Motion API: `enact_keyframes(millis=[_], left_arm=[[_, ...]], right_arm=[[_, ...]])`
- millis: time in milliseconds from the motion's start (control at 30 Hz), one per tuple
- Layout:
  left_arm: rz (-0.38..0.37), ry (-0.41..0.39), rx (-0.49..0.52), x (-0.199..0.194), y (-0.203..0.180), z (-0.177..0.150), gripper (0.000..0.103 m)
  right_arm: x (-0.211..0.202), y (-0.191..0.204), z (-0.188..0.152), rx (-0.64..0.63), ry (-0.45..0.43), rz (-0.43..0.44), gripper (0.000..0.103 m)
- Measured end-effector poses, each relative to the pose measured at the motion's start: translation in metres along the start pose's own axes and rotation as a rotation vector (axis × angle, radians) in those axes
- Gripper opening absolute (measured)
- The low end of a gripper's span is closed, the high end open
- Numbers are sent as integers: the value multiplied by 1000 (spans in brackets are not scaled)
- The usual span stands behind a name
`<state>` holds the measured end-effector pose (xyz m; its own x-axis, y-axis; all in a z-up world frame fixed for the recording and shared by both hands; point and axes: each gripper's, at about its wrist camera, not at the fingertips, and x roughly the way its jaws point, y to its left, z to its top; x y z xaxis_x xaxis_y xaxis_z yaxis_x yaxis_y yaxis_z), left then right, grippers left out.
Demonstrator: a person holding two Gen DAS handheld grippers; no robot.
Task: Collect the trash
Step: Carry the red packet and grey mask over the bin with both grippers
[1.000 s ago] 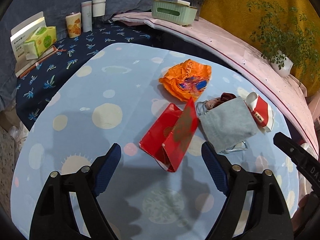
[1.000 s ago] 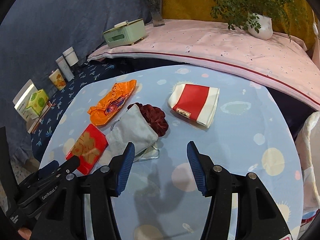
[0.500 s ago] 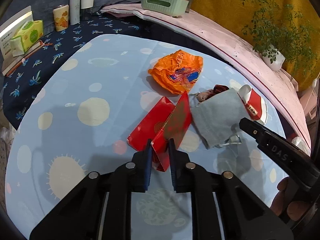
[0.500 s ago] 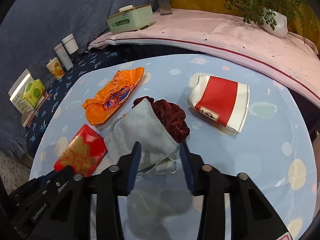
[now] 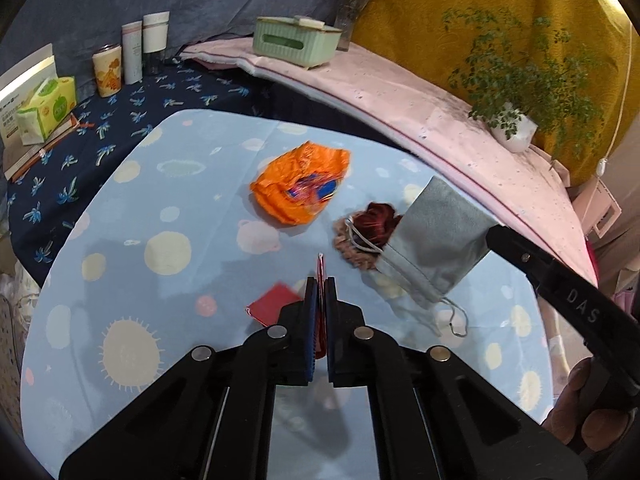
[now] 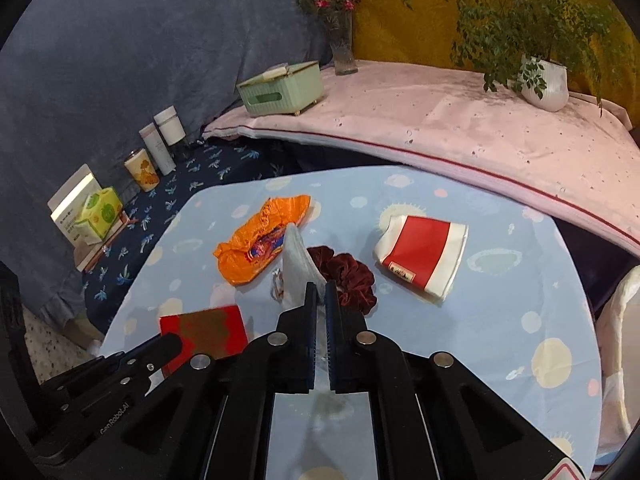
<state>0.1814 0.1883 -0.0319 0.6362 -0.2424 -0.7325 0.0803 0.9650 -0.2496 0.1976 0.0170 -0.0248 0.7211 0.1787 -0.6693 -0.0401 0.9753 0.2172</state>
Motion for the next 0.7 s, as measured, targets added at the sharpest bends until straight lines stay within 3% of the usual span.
enact_keyframes(millis=[367, 700], left_arm=[[-132, -66, 122, -46, -88, 12, 3], [-256, -72, 253, -59, -193, 8, 3]], right_arm=[[-92, -53, 26, 56, -162, -50, 4], [-157, -139, 20, 152, -246, -155, 4]])
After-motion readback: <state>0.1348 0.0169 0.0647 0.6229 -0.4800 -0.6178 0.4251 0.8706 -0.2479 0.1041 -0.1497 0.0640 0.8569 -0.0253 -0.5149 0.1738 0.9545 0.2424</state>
